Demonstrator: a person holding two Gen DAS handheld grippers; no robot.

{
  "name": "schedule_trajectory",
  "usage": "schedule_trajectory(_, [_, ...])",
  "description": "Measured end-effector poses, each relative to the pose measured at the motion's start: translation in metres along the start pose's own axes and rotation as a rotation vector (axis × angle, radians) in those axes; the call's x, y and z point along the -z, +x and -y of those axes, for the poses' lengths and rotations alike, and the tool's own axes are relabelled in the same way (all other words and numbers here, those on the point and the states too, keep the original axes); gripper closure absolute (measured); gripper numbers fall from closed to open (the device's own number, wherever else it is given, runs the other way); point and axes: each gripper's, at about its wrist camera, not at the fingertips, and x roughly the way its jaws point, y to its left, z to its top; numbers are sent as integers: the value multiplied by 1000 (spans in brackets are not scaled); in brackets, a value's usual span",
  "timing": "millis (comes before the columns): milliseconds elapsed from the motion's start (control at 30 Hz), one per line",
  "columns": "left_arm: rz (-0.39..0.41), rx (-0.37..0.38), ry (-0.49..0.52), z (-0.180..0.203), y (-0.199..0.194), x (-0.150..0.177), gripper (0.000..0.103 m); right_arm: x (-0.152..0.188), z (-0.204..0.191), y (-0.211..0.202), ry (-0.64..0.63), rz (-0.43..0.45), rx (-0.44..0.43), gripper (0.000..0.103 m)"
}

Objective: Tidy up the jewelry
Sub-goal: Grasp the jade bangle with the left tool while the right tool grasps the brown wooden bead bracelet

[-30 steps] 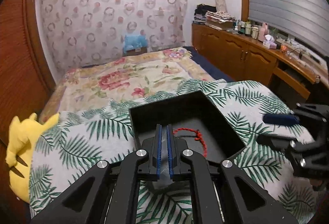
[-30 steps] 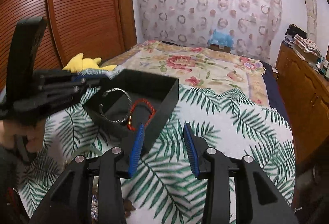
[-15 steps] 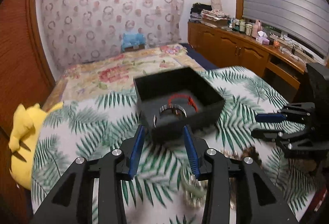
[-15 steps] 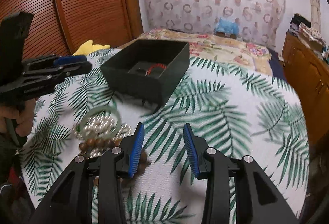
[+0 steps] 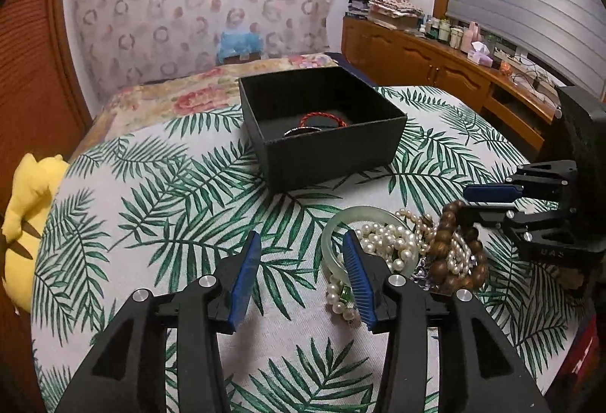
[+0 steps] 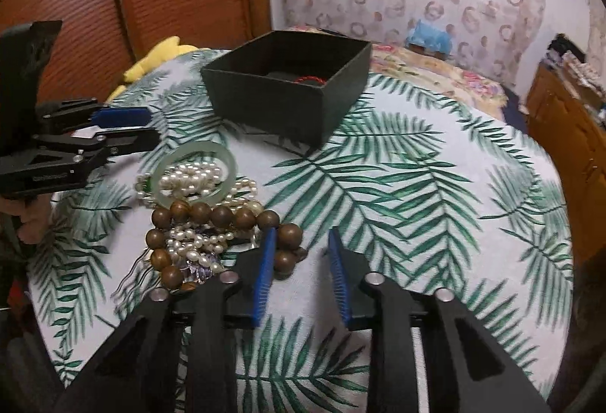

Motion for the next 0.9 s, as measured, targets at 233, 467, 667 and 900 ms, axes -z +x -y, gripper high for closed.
schedule_trajectory(233, [-47,24,2,3,11,-4,60,2,8,3,18,8,11,85])
schedule_trajectory(467, [-101,56,16,3,27,-15,62,2,13,6,43,5,-9,84])
schedule_trajectory(667, [-146,72,34,4,42,-19,69,2,11,7,31,7,7,84])
schedule_trajectory(900, [-163,46,89,9,51,-25,69,3,11,7,38,7,13,84])
